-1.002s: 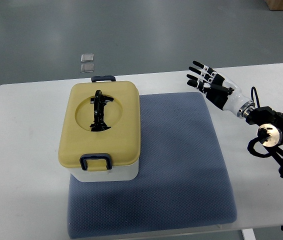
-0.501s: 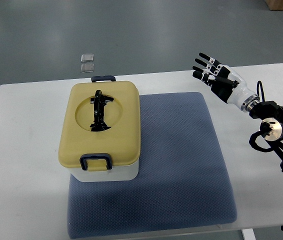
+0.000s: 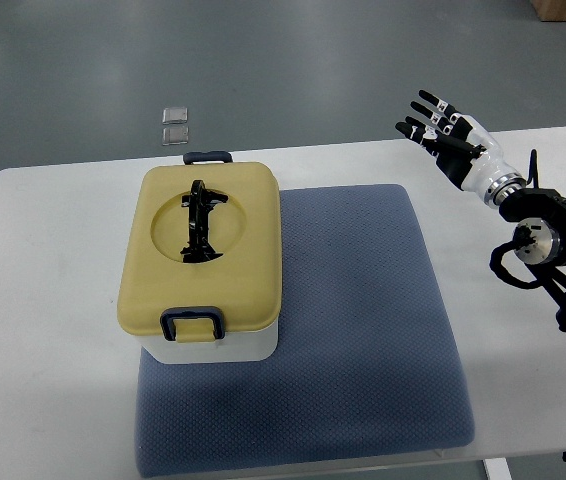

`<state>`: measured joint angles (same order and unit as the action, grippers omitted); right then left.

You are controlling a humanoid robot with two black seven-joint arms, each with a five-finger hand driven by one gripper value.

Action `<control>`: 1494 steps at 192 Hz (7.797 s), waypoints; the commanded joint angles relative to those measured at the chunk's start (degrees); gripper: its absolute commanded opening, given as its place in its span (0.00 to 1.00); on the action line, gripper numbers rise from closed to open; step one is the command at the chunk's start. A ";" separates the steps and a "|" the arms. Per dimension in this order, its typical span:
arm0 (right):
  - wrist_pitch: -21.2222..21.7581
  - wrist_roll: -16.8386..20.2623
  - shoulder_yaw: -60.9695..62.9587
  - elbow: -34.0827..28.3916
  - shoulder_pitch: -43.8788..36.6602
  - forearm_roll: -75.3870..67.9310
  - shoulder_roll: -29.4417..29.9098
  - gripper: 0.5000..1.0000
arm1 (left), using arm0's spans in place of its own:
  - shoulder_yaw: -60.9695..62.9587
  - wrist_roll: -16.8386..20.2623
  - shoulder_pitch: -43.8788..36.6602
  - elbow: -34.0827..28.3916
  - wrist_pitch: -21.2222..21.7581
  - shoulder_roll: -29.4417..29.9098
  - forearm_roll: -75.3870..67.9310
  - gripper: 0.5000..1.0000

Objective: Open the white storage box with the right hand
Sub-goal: 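Raise the right hand and swing it over the yellow lid's black handle, then lower the right hand and close its fingers around the black lid handle, then lift the yellow lid off the white box with the right hand, then carry the lid onto the blue mat and lower it flat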

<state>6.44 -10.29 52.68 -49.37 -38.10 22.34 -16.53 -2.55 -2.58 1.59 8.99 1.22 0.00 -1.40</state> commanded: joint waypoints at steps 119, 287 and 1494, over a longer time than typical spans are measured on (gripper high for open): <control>9.82 -18.71 -56.28 -3.36 -43.82 0.69 -9.84 0.85 | 0.00 0.03 0.08 -0.03 0.01 0.00 0.00 1.00; -7.67 -24.71 -75.53 -11.27 -61.40 29.25 5.89 0.84 | 0.00 0.03 -0.01 -0.03 0.01 0.00 0.00 1.00; -35.80 -24.71 -60.41 -6.96 -21.49 72.76 -13.97 0.77 | 0.00 0.03 -0.01 -0.03 0.01 0.00 0.00 1.00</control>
<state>-29.68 -35.00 -7.68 -56.37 -59.29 95.09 -29.72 -2.53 -2.56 1.60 8.99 1.22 0.00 -1.41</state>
